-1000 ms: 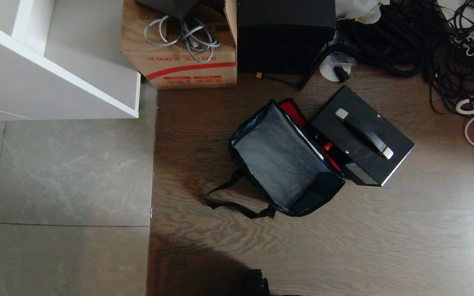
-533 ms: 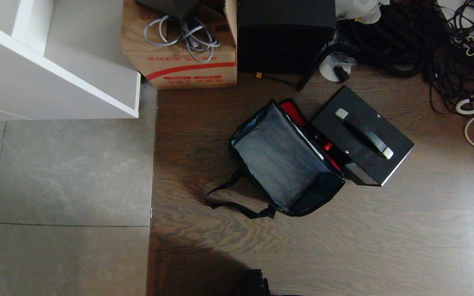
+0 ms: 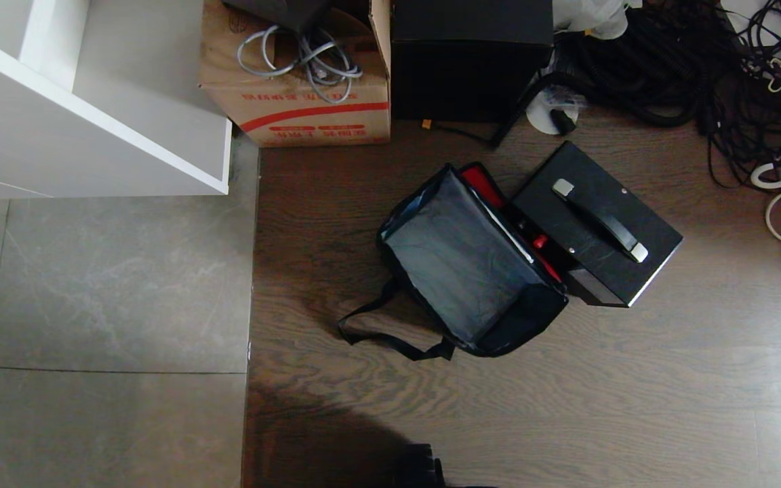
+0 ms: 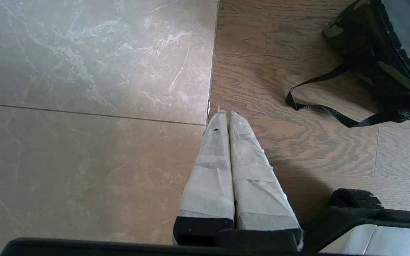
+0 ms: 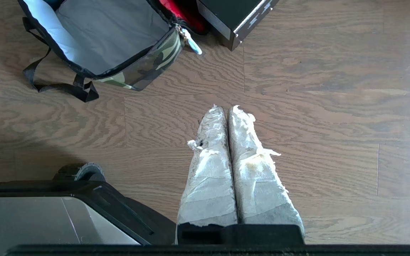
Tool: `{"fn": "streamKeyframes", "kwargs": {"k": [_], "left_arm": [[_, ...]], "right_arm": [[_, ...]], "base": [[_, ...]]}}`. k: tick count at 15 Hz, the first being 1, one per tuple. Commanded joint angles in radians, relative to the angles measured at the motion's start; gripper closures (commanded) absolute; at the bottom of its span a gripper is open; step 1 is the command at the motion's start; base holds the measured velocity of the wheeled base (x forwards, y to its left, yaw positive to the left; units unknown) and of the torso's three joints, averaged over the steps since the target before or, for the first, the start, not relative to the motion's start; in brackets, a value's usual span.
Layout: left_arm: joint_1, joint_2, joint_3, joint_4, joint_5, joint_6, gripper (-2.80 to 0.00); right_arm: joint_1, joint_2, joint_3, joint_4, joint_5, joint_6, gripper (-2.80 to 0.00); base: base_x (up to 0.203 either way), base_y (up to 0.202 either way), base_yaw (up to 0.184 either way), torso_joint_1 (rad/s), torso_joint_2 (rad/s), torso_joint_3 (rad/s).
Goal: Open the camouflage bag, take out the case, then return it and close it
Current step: Grip the handle again
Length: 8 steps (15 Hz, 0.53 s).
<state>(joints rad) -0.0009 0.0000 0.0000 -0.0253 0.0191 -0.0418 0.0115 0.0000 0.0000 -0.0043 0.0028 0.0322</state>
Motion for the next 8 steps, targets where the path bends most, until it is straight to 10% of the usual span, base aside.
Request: {"fn": "streamKeyframes", "kwargs": {"k": [1, 8], "left_arm": [[0.001, 0.000, 0.008, 0.001, 0.001, 0.000, 0.00], [0.000, 0.000, 0.008, -0.001, 0.001, -0.001, 0.00]], "right_arm": [[0.001, 0.002, 0.000, 0.000, 0.000, 0.002, 0.00], [0.001, 0.002, 0.000, 0.000, 0.000, 0.002, 0.00]], "base": [[0.000, 0.000, 0.000, 0.000, 0.00, 0.000], [0.000, 0.000, 0.000, 0.000, 0.00, 0.000]]}}
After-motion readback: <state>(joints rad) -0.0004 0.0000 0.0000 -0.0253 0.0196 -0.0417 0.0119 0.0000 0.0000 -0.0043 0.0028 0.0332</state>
